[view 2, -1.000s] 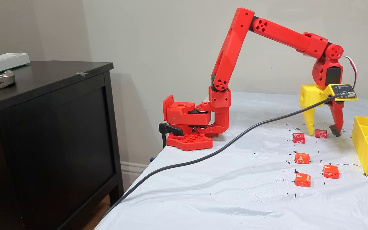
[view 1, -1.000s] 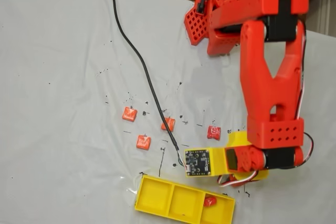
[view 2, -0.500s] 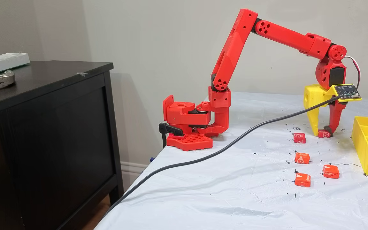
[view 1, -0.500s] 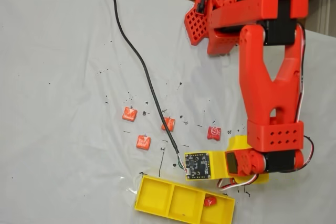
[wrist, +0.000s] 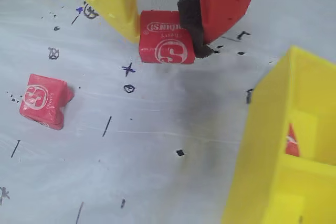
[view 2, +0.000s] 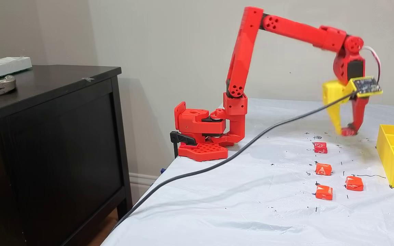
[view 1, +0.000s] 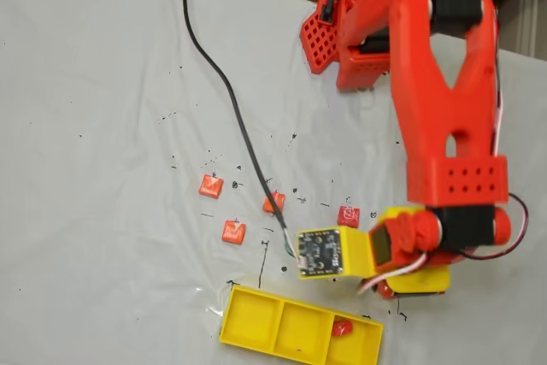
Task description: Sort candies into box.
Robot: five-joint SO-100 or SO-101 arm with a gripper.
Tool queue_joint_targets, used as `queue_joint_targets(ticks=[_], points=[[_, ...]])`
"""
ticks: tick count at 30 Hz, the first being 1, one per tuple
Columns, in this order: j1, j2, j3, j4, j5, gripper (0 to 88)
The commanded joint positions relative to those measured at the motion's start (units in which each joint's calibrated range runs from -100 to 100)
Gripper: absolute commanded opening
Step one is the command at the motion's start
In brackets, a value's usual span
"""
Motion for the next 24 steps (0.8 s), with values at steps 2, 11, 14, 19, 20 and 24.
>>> queue_joint_targets(ticks=[2,11,14,19,20,24], points=[[5.33,-12.68,-10.21,-0.74,1.71,0.2],[11.94,4.96,-32.87,0.57,3.08,0.2],[12.48,10.81,-39.88,2.45,2.93,0.2],[11.31,13.27,-39.07,3.60,3.66,0.2],[11.22,13.87,-39.07,3.76,3.61,0.2],[11.04,16.50,-40.70,4.01,2.98,0.2]])
